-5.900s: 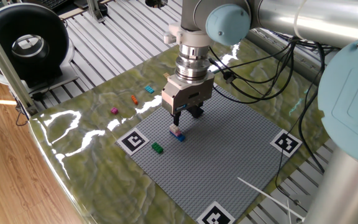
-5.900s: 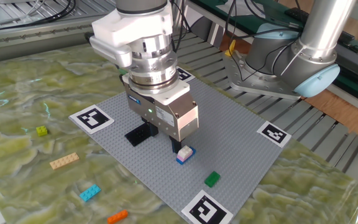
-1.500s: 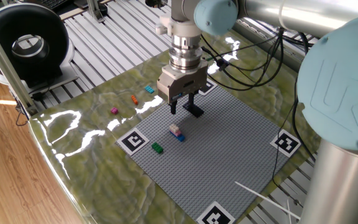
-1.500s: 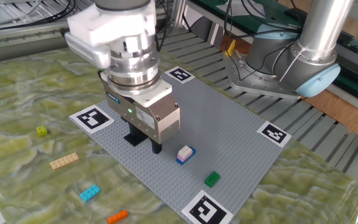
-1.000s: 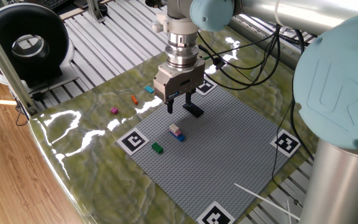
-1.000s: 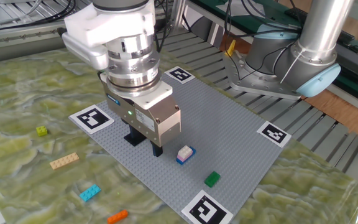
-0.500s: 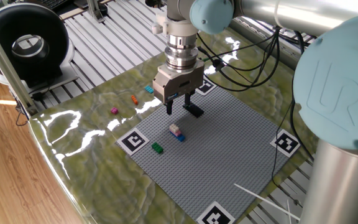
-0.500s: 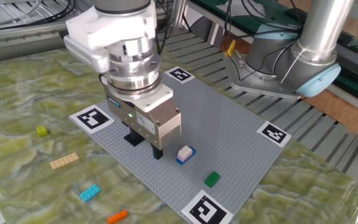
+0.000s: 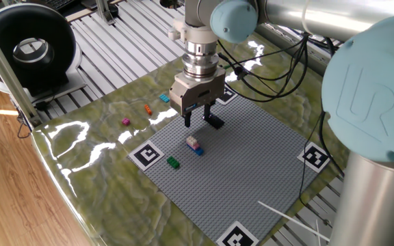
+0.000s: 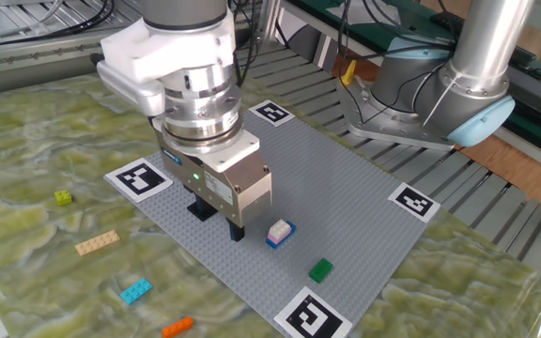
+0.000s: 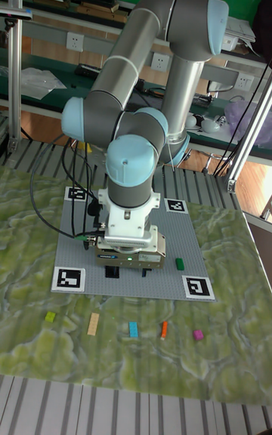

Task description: Stack small Lego blocks randomly, one at a time

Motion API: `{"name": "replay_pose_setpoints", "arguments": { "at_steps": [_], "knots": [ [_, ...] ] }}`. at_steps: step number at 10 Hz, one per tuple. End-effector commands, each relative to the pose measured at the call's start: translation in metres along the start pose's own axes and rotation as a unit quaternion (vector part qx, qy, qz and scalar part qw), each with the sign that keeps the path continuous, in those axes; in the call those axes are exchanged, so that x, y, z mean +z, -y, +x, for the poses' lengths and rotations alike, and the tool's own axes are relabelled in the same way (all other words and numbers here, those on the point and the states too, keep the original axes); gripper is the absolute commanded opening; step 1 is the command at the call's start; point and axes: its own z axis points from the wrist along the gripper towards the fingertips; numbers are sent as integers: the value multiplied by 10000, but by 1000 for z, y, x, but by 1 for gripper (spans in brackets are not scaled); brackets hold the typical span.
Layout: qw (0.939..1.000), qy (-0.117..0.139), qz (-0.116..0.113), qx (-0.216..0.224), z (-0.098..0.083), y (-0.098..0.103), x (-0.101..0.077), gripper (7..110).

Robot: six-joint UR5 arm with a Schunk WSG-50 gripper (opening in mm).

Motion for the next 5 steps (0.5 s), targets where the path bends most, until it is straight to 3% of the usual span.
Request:
{"name": "replay_pose_setpoints", "arguments": {
  "at_steps": [1,5],
  "knots": [
    [9996,-249,-123,-4,12,-9,-39,44],
    [9997,-89,186,102,18,8,-40,44]
  ]
}}
